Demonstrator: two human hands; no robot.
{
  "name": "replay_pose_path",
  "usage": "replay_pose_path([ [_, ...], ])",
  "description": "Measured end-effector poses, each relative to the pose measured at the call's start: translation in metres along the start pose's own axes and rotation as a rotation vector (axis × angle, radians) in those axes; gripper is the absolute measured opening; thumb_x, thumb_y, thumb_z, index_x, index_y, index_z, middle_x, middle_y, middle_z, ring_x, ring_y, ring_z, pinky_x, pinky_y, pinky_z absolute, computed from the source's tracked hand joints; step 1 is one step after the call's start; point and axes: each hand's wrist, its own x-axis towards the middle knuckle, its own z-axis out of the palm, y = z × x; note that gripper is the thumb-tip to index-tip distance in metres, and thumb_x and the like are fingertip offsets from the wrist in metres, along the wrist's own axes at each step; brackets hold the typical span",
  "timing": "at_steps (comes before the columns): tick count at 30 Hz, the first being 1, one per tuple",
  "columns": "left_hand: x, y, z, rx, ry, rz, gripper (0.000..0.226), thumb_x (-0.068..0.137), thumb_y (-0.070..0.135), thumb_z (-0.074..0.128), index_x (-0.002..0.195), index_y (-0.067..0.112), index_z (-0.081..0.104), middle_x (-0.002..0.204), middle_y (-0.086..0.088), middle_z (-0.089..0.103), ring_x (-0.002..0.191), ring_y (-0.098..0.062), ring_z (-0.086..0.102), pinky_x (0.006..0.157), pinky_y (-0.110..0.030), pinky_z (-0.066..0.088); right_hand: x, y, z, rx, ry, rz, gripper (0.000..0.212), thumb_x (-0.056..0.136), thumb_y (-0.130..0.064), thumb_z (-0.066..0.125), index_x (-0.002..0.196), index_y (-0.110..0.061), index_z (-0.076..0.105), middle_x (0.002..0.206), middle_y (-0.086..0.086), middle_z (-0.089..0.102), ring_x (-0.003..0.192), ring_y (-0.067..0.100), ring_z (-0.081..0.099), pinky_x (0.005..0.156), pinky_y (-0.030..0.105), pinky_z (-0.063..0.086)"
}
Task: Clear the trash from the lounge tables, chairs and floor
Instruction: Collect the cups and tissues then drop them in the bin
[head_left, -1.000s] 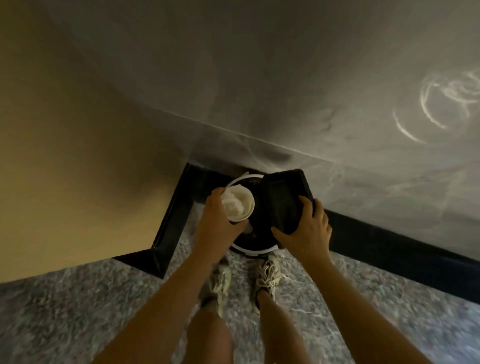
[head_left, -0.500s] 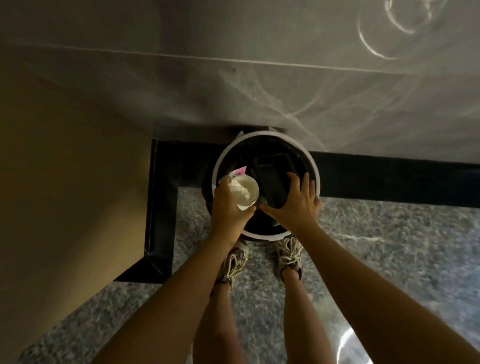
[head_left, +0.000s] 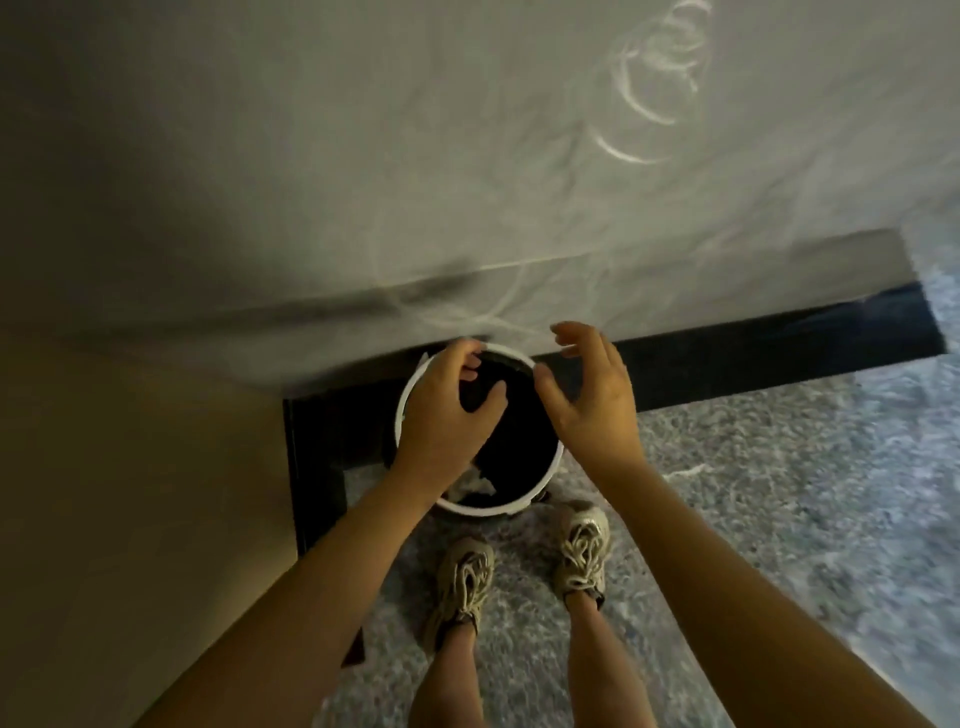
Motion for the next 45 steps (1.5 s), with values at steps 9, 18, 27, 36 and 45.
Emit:
replay_pose_path([
  [9,0.020,0.241,-0.027,0.034,-0.142,0.528,0.039,0.084,0.022,0.066,0.121,0.020,0.053,0.111,0.007,0.057,0.095,-0.006,0.055,0.076,-0.003,0.041,-0.003,-0.078,-0.207,0.097,0.475,0.018,0.033,0.087,-0.035,0.053,0.117,-0.021,0.050,0.111,-0.010,0.052,0.100,0.004,0.052,0.090,0.030,0.045],
  [18,-0.043,0.501,0.069,-0.113,-0.487,0.988,0.038,0.083,0.025,0.066,0.119,0.027,0.051,0.112,0.007,0.057,0.095,-0.005,0.058,0.077,-0.008,0.045,-0.108,-0.083,-0.454,-0.065,1.089,0.115,0.034,0.082,-0.030,0.054,0.111,-0.014,0.056,0.104,0.002,0.060,0.090,0.013,0.056,0.078,0.023,0.042],
  [27,-0.206,0.679,0.250,-0.196,-0.911,1.277,0.034,0.084,0.028,0.066,0.115,0.027,0.052,0.105,0.007,0.058,0.088,-0.001,0.057,0.073,-0.016,0.048,-0.301,-0.021,-0.647,-0.377,1.467,0.395,0.026,0.084,-0.019,0.063,0.109,-0.014,0.056,0.100,0.002,0.060,0.084,0.014,0.055,0.073,0.027,0.042],
  [36,-0.387,0.776,0.432,-0.215,-1.204,1.385,0.029,0.084,0.027,0.064,0.111,0.021,0.055,0.091,0.007,0.062,0.081,0.003,0.058,0.065,-0.007,0.042,-0.499,0.041,-0.785,-0.571,1.656,0.712,0.026,0.087,-0.019,0.061,0.109,-0.007,0.058,0.095,0.011,0.062,0.086,0.027,0.058,0.079,0.039,0.047],
  [45,-0.517,0.816,0.612,-0.197,-1.441,1.375,0.032,0.085,0.028,0.064,0.115,0.027,0.055,0.085,0.014,0.062,0.077,0.013,0.057,0.065,-0.003,0.041,-0.639,0.145,-0.861,-0.579,1.751,0.965,0.024,0.088,-0.020,0.060,0.107,-0.006,0.057,0.094,0.011,0.063,0.087,0.028,0.059,0.078,0.043,0.048],
])
